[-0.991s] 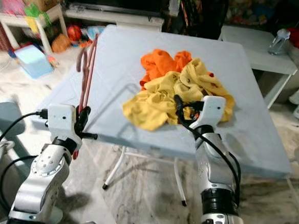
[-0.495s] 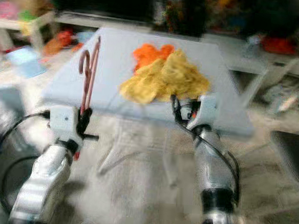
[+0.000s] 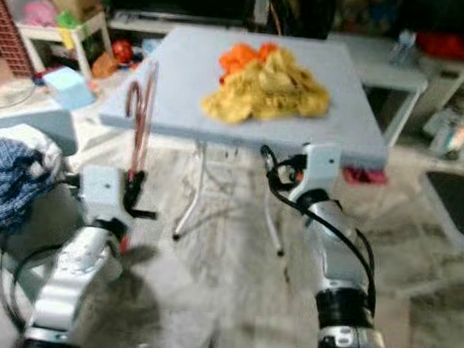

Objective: Hang hanger

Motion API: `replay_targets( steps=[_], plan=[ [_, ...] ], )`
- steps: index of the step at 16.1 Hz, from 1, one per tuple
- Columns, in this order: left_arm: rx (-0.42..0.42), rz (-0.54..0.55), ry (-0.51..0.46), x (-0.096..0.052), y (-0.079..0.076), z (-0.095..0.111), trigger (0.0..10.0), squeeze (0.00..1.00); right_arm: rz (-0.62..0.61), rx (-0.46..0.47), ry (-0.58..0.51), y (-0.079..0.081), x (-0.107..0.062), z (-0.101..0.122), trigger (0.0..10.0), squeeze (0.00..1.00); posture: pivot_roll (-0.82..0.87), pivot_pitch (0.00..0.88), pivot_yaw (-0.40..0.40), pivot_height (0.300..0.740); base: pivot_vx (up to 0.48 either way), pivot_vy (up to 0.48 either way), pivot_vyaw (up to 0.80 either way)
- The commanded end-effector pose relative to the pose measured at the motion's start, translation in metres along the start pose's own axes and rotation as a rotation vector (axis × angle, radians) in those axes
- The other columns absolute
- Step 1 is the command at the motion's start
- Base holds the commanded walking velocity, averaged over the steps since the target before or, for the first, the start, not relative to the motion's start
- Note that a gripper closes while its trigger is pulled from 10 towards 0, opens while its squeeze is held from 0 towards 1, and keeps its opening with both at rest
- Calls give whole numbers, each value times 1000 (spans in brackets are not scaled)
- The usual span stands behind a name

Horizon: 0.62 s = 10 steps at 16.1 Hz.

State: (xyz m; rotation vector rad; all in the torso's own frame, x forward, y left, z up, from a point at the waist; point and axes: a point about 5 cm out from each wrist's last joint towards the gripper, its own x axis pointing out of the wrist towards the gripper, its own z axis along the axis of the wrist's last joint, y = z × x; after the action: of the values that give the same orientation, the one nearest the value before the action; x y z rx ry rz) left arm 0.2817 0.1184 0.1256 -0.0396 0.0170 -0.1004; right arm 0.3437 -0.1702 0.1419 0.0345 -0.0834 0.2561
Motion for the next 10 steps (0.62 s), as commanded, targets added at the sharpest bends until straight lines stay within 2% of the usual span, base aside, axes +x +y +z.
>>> replay_targets(
  steps=[1, 3, 5, 6, 7, 8, 9, 10],
  plan=[
    [6, -2, -22, 2, 1, 6, 10000, 0, 10, -15, -21, 2, 3, 6, 10000, 0, -45, 0, -28, 740, -266, 0, 0],
    [-7, -25, -5, 3, -1, 7, 10000, 0, 18, -23, -19, 3, 4, 5, 10000, 0, -46, 0, -26, 740, 0, 0, 0],
    [39, -89, 57, 4, -4, 2, 10000, 0, 30, -31, -11, 2, 3, 4, 10000, 0, -47, 0, -28, 740, 0, 0, 0],
    [99, -178, 153, 5, 2, -8, 10000, 0, 81, -29, 35, 3, 4, 2, 10000, 0, -49, 0, -30, 740, 0, 0, 0],
    [100, -217, 167, 6, 5, -7, 10000, 0, 109, -31, 52, 5, 3, 1, 10000, 0, -52, 0, -30, 740, 0, 0, 0],
    [136, -243, 152, 7, 8, -4, 10000, 0, 129, -37, 62, 6, 3, 0, 10000, 0, -53, 0, -30, 740, 0, 0, 0],
    [239, -314, 153, 9, 17, -2, 10000, 0, 152, -56, 81, 6, 0, -3, 10000, 0, -56, 0, -29, 740, 0, 0, 0],
    [290, -405, 222, 7, 25, -6, 10000, 0, 197, -88, 102, 6, -2, -6, 10000, 0, -54, 0, -30, 740, 0, 0, 0]
  ],
)
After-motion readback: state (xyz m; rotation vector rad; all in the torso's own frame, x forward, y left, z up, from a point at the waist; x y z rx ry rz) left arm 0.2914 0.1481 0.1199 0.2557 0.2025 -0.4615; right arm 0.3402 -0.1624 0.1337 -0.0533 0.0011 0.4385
